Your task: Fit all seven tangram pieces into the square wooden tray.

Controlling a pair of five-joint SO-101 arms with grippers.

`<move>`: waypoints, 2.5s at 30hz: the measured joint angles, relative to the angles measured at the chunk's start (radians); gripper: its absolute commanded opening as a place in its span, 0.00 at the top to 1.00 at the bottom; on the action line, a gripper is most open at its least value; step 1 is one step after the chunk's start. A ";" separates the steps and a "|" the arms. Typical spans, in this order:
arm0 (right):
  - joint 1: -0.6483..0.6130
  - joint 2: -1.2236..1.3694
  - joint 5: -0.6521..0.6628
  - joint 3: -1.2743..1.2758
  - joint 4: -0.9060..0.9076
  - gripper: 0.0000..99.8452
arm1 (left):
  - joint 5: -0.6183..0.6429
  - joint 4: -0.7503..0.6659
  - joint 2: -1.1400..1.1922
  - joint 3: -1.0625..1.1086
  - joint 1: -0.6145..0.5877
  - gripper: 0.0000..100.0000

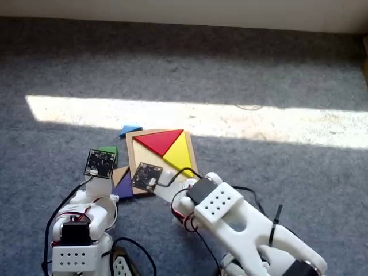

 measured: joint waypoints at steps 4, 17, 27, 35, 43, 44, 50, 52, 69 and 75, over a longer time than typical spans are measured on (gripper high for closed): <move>0.038 -0.092 -0.068 -0.044 -0.034 0.99 | 0.000 0.000 0.000 0.000 0.000 0.99; 0.043 0.324 -0.327 -0.428 -0.261 0.99 | 0.000 0.000 0.000 0.000 0.000 0.99; 0.017 0.540 -0.456 -0.519 -0.402 0.99 | 0.000 0.000 0.000 0.000 0.000 0.99; 0.009 0.681 -0.457 -0.523 -0.445 0.92 | 0.000 0.000 0.000 0.000 0.000 0.99; -0.009 0.738 -0.457 -0.612 -0.417 0.68 | 0.000 0.000 0.000 0.000 0.000 0.99; -0.006 0.738 -0.457 -0.620 -0.404 0.68 | 0.000 0.000 0.000 0.000 0.000 0.99; 0.052 0.694 -0.393 -0.637 -0.347 0.69 | 0.000 0.000 0.000 0.000 0.000 0.99; 0.069 0.657 -0.362 -0.637 -0.344 0.69 | 0.000 0.000 0.000 0.000 0.000 0.99; 0.094 0.624 -0.339 -0.640 -0.133 0.96 | 0.000 0.000 0.000 0.000 0.000 0.99; 0.094 0.701 -0.339 -0.640 -0.189 0.99 | 0.000 0.000 0.000 0.000 0.000 0.99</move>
